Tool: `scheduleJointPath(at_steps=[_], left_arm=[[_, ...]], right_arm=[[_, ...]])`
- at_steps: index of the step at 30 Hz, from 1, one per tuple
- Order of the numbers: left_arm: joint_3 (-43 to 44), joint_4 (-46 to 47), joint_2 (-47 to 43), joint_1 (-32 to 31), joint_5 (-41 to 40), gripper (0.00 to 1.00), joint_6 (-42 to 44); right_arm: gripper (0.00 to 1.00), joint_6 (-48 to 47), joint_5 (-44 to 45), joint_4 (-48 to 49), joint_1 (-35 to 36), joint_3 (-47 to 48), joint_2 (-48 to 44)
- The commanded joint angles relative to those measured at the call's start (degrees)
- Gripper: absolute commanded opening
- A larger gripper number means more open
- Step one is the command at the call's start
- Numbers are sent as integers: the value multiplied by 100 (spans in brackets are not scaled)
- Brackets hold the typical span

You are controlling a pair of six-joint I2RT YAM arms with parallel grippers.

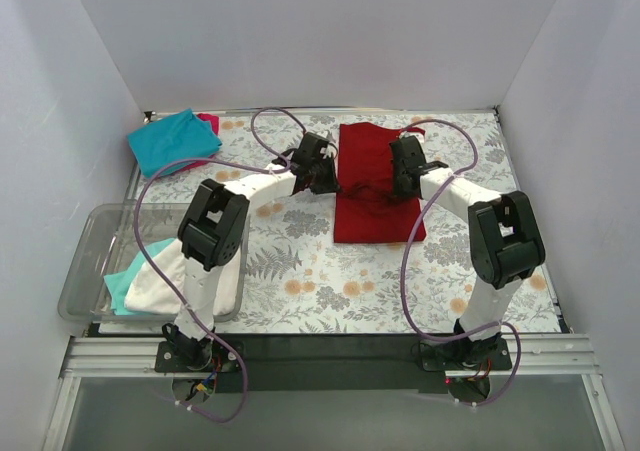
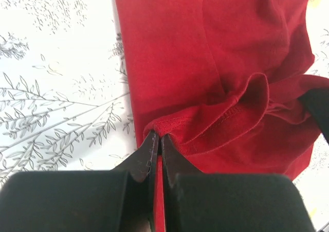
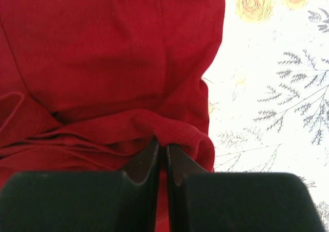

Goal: Fold and stack the t-shirts
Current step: Fold the tshirt

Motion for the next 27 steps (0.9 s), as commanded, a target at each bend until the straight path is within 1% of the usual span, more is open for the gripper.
scheduleJointPath(at_steps=[1, 7, 8, 9, 10, 12, 13, 14, 15, 16, 18, 20, 23, 25, 27], left_arm=[[397, -177, 91, 60, 58, 0, 146], [915, -222, 398, 139, 101, 0, 277], [1003, -239, 460, 139, 136, 2, 304], [1212, -274, 522, 139, 154, 5, 330], [1319, -309, 644, 148, 137, 18, 357], [1609, -511, 724, 157, -99, 33, 357], [1688, -581, 742, 157, -249, 47, 322], [1689, -625, 560, 165, -833, 66, 269], [1672, -626, 462, 166, -839, 67, 269], [1637, -617, 357, 166, -943, 72, 243], [1462, -460, -37, 157, -1111, 72, 208], [935, -66, -363, 78, -1330, 73, 216], [284, 269, -926, -368, -1594, 73, 347], [-189, 437, -1059, -545, -1464, 73, 348], [-524, 814, -1191, -818, -1183, 73, 304]], right_arm=[[1, -144, 4, 180, -79, 430, 139], [1, -179, 48, 171, -220, 694, 402], [1, -179, 5, 171, -238, 720, 420], [1, -171, -13, 145, -255, 756, 446], [14, -170, -31, 136, -299, 782, 455], [32, -162, -49, 92, -326, 870, 429], [45, -170, -31, 48, -334, 896, 386], [55, -240, 99, -4, -343, 940, 107], [57, -241, 101, -14, -343, 940, 104], [60, -258, 127, -14, -343, 932, -114], [65, -285, 84, -5, -343, 827, -343], [66, -311, -180, 12, -334, 704, -625], [65, -329, -575, 135, -334, 336, -801], [65, -329, -873, 179, -334, 212, -845], [64, -320, -1137, 302, -334, 62, -872]])
